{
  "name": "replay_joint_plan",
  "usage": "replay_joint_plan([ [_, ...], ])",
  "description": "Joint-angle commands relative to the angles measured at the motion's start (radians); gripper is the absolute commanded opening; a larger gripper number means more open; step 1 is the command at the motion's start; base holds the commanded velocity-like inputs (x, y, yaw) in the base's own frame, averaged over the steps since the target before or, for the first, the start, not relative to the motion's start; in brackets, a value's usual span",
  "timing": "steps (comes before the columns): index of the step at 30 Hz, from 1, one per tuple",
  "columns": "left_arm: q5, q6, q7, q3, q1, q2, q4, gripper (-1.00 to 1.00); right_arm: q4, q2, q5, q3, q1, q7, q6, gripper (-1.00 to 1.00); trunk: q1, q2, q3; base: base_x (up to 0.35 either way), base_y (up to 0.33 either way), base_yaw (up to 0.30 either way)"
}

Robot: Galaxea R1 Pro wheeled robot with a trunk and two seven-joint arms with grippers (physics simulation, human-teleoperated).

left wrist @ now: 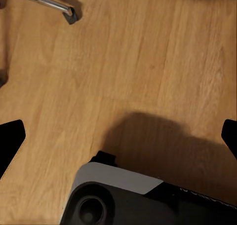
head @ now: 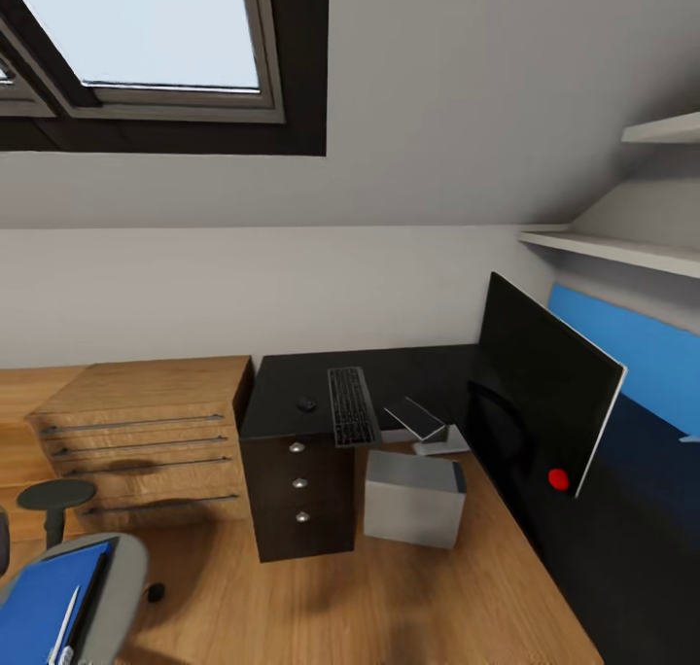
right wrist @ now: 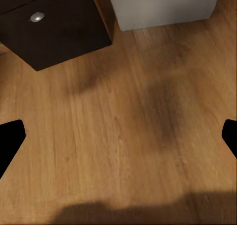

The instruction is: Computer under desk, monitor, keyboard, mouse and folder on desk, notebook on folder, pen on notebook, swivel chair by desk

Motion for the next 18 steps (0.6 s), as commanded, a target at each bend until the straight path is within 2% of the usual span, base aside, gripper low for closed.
replay_joint_plan([
  [1,0.007,-0.004,0.006,-0.009,-0.001,0.001,0.000,1.00,0.002,-0.001,0.008,-0.009,-0.001,0.002,-0.003,1.00,0.000,-0.001,-0.001,-0.094,0.187,-0.004],
  [5,0.009,-0.009,0.007,-0.015,-0.002,-0.005,0.006,1.00,-0.002,-0.008,0.013,-0.003,0.004,-0.004,-0.005,1.00,0.000,-0.001,-0.001,-0.043,0.087,-0.002],
  [7,0.009,-0.004,0.008,-0.017,-0.002,-0.017,0.011,1.00,0.003,0.002,0.017,0.004,0.004,-0.015,0.000,1.00,0.000,-0.001,-0.001,0.000,0.000,0.000],
  [11,0.010,-0.002,0.009,-0.008,-0.002,-0.025,0.014,1.00,0.007,0.006,0.014,0.002,0.004,-0.008,0.003,1.00,-0.008,0.013,0.005,0.000,0.000,0.000],
  [18,0.009,-0.001,0.010,-0.002,-0.002,-0.029,0.015,1.00,0.010,-0.031,0.011,0.010,0.004,0.003,0.004,1.00,-0.035,0.062,0.027,0.000,0.000,0.000],
])
